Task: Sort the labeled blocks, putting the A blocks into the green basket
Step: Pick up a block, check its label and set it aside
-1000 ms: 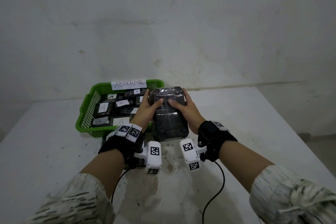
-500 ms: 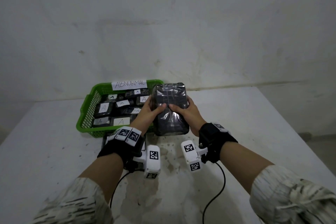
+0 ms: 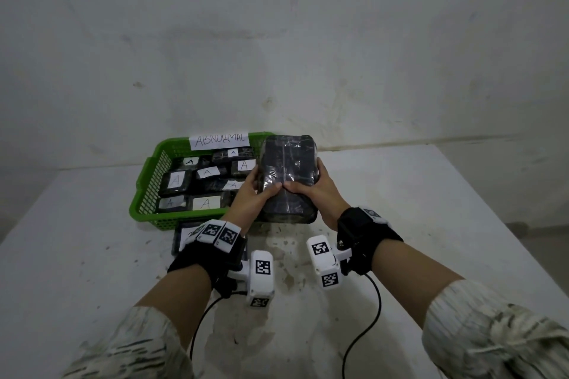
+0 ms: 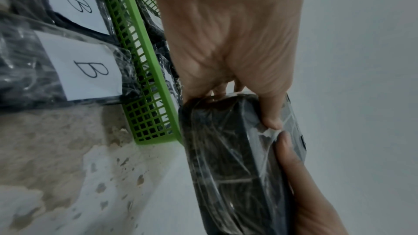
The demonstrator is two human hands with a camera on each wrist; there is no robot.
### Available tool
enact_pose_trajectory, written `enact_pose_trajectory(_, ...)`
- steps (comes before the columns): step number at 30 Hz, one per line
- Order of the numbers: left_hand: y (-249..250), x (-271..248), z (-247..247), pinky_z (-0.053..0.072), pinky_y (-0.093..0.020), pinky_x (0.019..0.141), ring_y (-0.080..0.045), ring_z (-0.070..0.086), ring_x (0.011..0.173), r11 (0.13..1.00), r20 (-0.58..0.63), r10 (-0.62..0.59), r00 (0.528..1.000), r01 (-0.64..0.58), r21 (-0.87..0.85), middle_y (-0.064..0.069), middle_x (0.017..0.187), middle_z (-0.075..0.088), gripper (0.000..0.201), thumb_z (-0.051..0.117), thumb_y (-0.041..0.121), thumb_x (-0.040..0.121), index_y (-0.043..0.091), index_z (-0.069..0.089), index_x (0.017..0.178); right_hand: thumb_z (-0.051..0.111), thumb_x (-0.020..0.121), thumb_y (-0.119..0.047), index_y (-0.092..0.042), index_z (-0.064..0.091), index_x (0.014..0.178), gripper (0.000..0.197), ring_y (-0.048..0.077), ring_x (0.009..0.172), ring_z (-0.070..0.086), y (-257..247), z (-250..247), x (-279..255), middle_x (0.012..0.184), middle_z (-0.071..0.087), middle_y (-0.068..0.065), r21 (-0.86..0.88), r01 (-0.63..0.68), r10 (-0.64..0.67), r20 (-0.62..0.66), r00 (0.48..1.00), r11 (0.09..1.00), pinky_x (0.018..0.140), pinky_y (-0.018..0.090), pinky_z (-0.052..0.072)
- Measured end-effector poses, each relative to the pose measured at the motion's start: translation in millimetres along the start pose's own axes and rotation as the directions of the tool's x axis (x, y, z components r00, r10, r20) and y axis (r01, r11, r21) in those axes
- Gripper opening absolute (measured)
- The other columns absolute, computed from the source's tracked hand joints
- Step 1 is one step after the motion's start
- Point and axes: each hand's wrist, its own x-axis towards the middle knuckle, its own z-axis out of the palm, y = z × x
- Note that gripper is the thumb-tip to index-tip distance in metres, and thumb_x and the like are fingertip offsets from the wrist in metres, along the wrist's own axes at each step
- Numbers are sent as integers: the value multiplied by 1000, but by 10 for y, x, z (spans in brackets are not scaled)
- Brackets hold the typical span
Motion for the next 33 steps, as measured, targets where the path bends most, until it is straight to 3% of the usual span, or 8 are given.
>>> enact_pose_trajectory(5, 70, -6, -45, 48, -42, 97, -26, 58, 114, 999, -2, -8, 1000, 8, -42, -12, 128, 57, 45, 62, 16, 87, 28, 43, 126, 74, 79, -1, -36, -11, 150, 116, 14, 113, 61, -69, -71, -25, 133, 55, -4, -69, -118, 130, 201, 971, 991, 83, 36, 57)
enact_pose_trajectory(10, 19, -19, -46, 49, -34, 92, -18, 59, 107, 1000, 45, 1, 999, -2, 23, -1, 119, 58, 60, 68, 12, 82, 30, 37, 130, 71, 80, 5, -41, 28, 127, 79, 4, 102, 62, -99, -83, -45, 122, 58, -7, -100, -23, 43, 206, 978, 995, 80, 25, 57)
enact_pose_trajectory(13, 70, -23, -55, 47, -33, 91, -16, 59, 103, 1000, 36, -8, 999, 7, 26, 6, 109, 59, 54, 66, 12, 83, 33, 36, 122, 68, 83, 2, -36, 34, 123, 65, 10, 102, 64, -85, -81, -26, 117, 61, -9, -28, -88, 92, 214, 973, 996, 81, 34, 58)
enact_pose_trajectory(18, 106, -32, -99, 46, -41, 99, -25, 57, 114, 998, 56, -59, 997, 59, 1, -9, 126, 57, 48, 66, 13, 83, 28, 44, 122, 70, 81, -2, -32, 38, 140, 74, 25, 120, 57, -96, -99, 4, 137, 54, 3, 34, -132, 122, 213, 969, 991, 88, 47, 55)
enact_pose_trajectory(24, 178, 12, -67, 42, -41, 102, -22, 44, 121, 965, 2, 79, 997, -76, 251, -5, 136, 32, 82, 69, 7, 81, 33, 23, 145, 67, 88, -20, -35, 30, 144, 69, 19, 118, 56, -122, -76, -17, 134, 51, -1, 91, -127, 115, 120, 986, 988, 75, 43, 57)
enact_pose_trajectory(26, 243, 28, -57, 41, -47, 105, -27, 44, 124, 962, 7, 80, 997, -80, 262, -7, 139, 26, 78, 67, 6, 82, 36, 29, 143, 55, 95, -37, -29, 41, 134, 42, 18, 114, 57, -162, -62, -25, 125, 58, -3, 115, -90, 82, 78, 994, 989, 81, 40, 54)
enact_pose_trajectory(29, 373, 7, -3, 49, -46, 88, -26, 56, 111, 998, 44, -27, 999, 25, 58, -10, 132, 49, 53, 57, 21, 91, 29, 36, 139, 48, 96, -47, -28, 52, 102, 20, 15, 102, 57, -242, -24, -14, 105, 62, -8, 49, -17, 16, 15, 1000, 999, 87, 39, 45)
enact_pose_trajectory(33, 452, -15, 56, 49, -42, 72, -24, 58, 95, 993, 26, -113, 993, 114, -32, -9, 115, 58, 60, 55, 46, 85, 34, 26, 137, 61, 78, -30, -21, 46, 84, 18, 15, 90, 54, -283, 38, -4, 96, 54, 3, 51, 17, -21, 69, 997, 999, 73, 35, 44)
